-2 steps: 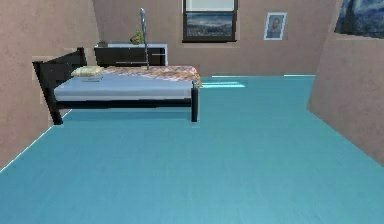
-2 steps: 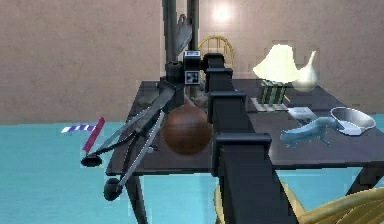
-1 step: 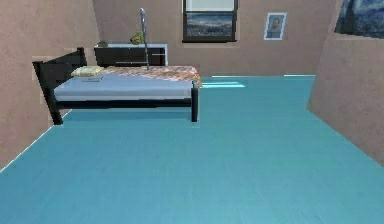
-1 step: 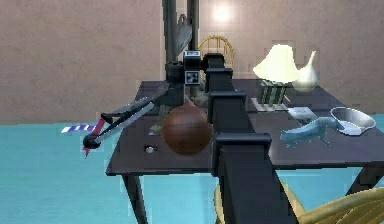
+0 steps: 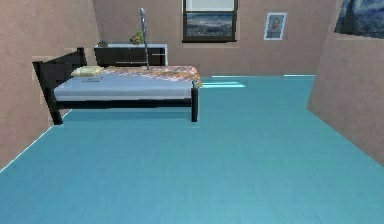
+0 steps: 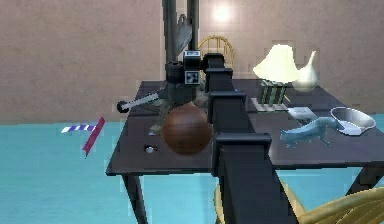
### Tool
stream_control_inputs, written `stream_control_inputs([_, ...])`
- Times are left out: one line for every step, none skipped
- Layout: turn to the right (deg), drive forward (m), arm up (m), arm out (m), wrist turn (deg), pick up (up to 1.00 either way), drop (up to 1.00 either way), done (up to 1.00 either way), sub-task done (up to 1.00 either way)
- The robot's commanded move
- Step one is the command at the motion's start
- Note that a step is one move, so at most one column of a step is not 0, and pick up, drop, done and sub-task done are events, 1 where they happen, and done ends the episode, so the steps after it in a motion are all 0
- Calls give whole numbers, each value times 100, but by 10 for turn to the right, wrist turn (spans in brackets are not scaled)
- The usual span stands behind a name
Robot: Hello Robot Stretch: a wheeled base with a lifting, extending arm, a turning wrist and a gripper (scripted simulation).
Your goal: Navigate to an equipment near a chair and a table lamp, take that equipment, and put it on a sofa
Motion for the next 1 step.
stream_control_inputs([0,0,0,0,450,0,0,0,0])
